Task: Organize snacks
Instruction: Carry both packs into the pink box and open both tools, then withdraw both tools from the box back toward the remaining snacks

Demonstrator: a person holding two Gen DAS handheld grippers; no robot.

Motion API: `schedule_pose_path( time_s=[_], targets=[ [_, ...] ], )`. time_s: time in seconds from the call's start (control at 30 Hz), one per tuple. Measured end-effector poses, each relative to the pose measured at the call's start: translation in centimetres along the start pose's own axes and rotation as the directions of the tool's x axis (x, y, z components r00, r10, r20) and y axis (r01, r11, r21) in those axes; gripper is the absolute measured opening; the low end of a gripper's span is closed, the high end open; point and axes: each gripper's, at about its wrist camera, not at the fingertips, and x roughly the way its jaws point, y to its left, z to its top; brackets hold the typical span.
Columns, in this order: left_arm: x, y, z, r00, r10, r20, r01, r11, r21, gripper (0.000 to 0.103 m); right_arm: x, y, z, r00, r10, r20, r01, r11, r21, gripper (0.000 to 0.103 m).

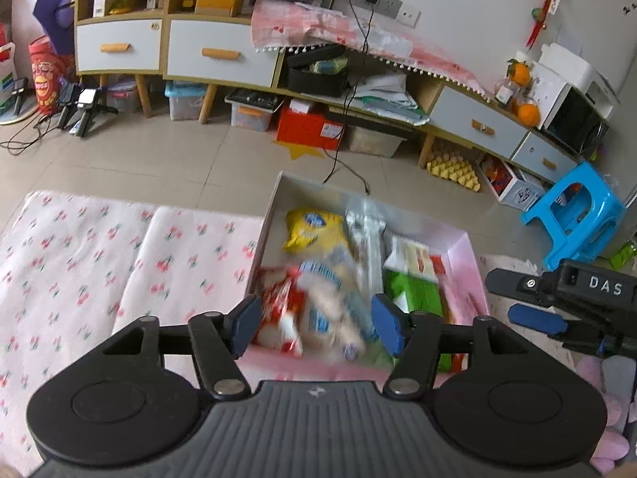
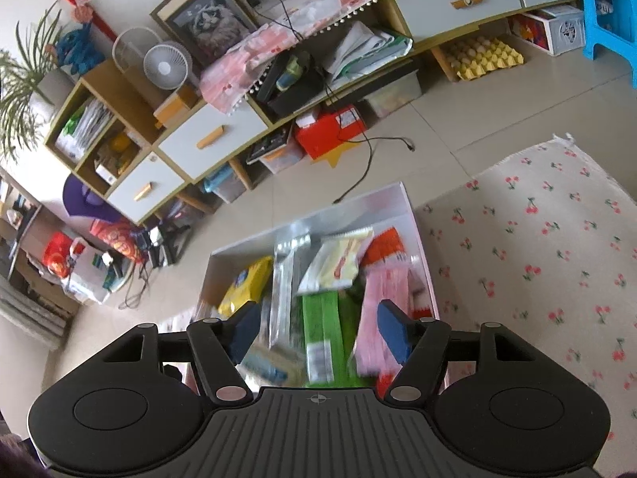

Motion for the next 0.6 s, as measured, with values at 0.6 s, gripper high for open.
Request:
schedule_pose_path(
  time_s=[0.6],
  targets=[
    [-4.7, 0.7, -4.7, 0.999, 0.021, -0.036, -0.019, 0.998, 0.062, 0.093, -5.3, 1.5, -6.4, 0.996, -0.055, -0.07, 0.045, 0.989, -0.14, 0.079]
  ],
)
